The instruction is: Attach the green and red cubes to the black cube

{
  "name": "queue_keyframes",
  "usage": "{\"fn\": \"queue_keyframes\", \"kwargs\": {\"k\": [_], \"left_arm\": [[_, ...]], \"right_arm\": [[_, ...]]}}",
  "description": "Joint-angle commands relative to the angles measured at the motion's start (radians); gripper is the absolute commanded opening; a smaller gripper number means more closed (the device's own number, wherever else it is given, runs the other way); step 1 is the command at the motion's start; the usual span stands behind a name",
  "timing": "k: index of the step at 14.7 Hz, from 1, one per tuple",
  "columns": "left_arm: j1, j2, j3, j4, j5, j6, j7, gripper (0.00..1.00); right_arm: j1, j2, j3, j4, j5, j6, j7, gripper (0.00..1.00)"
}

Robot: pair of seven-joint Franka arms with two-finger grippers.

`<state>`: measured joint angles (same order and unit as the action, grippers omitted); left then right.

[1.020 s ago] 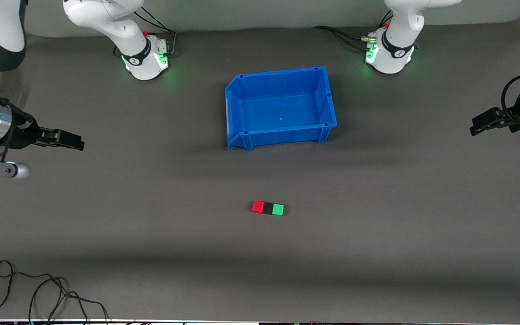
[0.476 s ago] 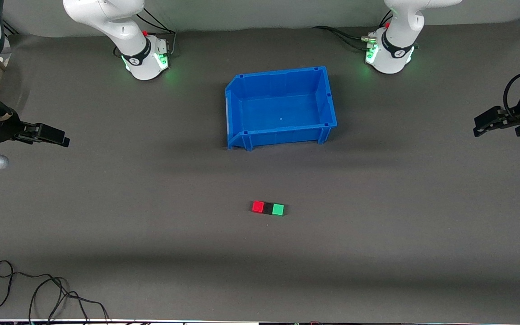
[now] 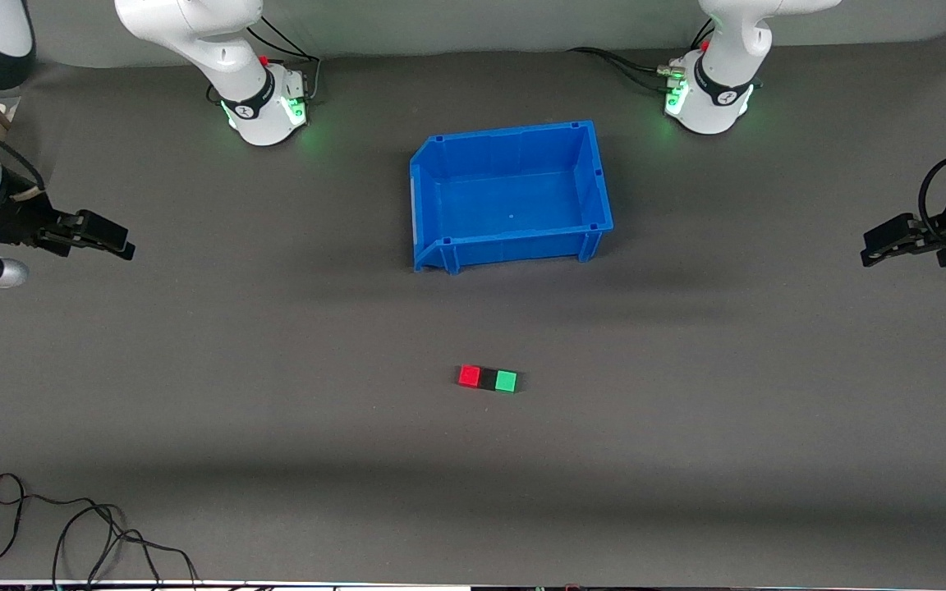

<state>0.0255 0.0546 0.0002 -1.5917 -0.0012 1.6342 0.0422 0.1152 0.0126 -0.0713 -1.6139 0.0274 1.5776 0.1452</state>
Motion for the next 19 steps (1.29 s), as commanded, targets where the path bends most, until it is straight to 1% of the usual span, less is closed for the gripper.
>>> {"fn": "queue_keyframes", "kwargs": {"k": [1, 2, 5, 7, 11, 13, 19], "left_arm": [[-0.012, 0.002, 0.004, 0.001, 0.000, 0.012, -0.004, 1.00], [-0.012, -0.008, 0.003, -0.026, 0.003, 0.022, -0.004, 1.00], [-0.010, -0.022, 0.001, -0.057, 0.003, 0.027, -0.004, 1.00], [-0.010, -0.050, 0.001, -0.082, 0.000, 0.027, -0.002, 1.00], [-0.009, -0.059, 0.003, -0.085, -0.011, 0.027, -0.004, 1.00], [-0.003, -0.070, 0.003, -0.105, -0.013, 0.029, -0.004, 1.00], [-0.012, -0.056, 0.003, -0.114, -0.011, 0.093, -0.038, 1.00]], "right_arm": [[-0.022, -0.026, 0.028, -0.034, -0.026, 0.027, -0.018, 1.00], [-0.020, -0.026, 0.028, -0.034, -0.024, 0.027, -0.018, 1.00], [-0.009, -0.020, 0.022, -0.034, -0.024, 0.035, -0.018, 1.00], [-0.009, -0.020, 0.021, -0.034, -0.024, 0.044, -0.018, 1.00], [-0.009, -0.020, 0.021, -0.034, -0.021, 0.050, -0.018, 1.00], [-0.009, -0.019, 0.021, -0.034, -0.020, 0.050, -0.018, 1.00], [-0.009, -0.017, 0.021, -0.034, -0.015, 0.050, -0.016, 1.00]]}}
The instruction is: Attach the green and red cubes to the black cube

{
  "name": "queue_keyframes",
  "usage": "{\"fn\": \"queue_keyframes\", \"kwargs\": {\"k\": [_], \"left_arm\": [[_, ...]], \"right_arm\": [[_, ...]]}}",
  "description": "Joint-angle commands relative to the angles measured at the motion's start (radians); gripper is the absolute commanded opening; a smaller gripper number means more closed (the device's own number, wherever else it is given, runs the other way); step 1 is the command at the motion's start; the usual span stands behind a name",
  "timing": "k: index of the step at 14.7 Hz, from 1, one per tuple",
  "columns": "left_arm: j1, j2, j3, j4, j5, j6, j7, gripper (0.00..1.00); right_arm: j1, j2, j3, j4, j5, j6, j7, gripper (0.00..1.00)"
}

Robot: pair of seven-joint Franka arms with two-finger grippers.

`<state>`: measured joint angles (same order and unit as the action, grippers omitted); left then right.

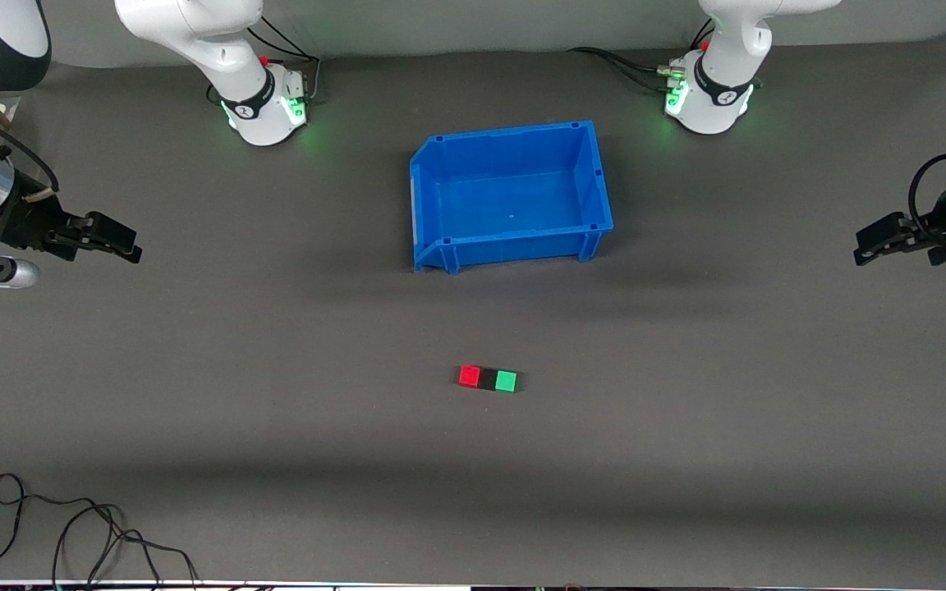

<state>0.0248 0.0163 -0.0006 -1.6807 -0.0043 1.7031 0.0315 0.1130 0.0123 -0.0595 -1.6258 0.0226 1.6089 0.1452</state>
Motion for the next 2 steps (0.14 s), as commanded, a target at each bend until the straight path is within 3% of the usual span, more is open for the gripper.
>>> {"fn": "queue_keyframes", "kwargs": {"k": [1, 2], "left_arm": [[-0.011, -0.016, 0.002, -0.025, -0.008, 0.030, -0.028, 1.00], [-0.012, -0.016, 0.002, -0.025, -0.008, 0.032, -0.028, 1.00]], "right_arm": [[-0.009, -0.018, 0.009, -0.022, -0.010, 0.019, -0.016, 1.00], [-0.009, -0.018, 0.007, -0.022, -0.010, 0.019, -0.016, 1.00]]}}
